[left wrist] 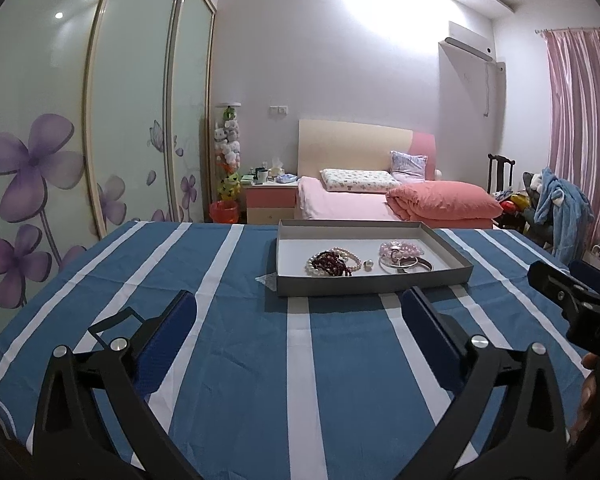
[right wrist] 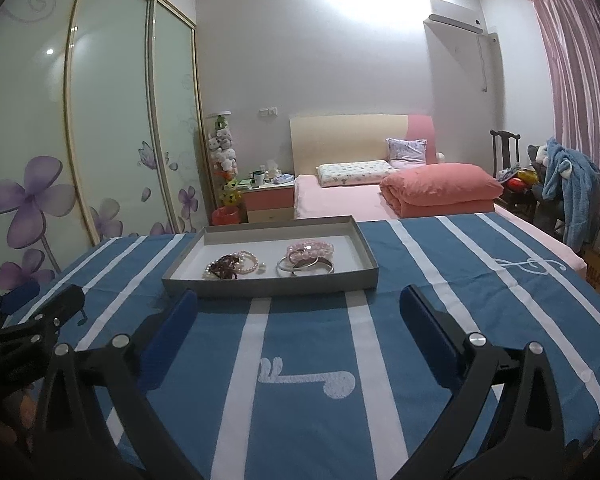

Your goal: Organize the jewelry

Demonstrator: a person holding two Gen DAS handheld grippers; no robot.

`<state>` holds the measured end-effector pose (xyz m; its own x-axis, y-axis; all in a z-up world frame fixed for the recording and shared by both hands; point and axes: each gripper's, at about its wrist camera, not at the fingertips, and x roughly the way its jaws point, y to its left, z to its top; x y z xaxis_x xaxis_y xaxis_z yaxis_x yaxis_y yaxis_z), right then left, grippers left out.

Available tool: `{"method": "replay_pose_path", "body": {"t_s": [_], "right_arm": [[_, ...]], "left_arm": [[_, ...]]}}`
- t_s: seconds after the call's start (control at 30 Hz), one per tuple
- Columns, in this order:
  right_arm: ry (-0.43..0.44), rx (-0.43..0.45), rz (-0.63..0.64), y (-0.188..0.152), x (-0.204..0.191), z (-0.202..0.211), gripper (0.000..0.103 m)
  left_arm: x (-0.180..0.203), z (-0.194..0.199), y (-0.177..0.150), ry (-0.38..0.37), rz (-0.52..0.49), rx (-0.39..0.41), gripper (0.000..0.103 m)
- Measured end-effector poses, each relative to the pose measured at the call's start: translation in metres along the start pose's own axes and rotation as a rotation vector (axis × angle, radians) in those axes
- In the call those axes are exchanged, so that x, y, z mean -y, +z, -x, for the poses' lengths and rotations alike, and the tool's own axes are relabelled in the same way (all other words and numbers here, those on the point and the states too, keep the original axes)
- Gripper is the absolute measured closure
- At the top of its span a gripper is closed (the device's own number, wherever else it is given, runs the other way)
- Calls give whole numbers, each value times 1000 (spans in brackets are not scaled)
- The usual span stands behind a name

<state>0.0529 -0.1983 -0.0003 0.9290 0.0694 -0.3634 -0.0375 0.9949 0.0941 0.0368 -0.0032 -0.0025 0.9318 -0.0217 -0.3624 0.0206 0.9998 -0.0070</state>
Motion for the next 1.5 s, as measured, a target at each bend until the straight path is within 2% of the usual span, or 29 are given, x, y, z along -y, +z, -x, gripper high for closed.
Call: {"method": "replay_pose_path", "body": {"t_s": [0.27, 1.5], "right_arm": [[-9, 48, 38, -10, -6, 10, 4], [-2, 24, 29, -18, -5, 5, 4]], "left_arm": [[2, 4, -7, 11, -2, -7, 2], [7, 6, -10, 15, -3, -25, 2]]}}
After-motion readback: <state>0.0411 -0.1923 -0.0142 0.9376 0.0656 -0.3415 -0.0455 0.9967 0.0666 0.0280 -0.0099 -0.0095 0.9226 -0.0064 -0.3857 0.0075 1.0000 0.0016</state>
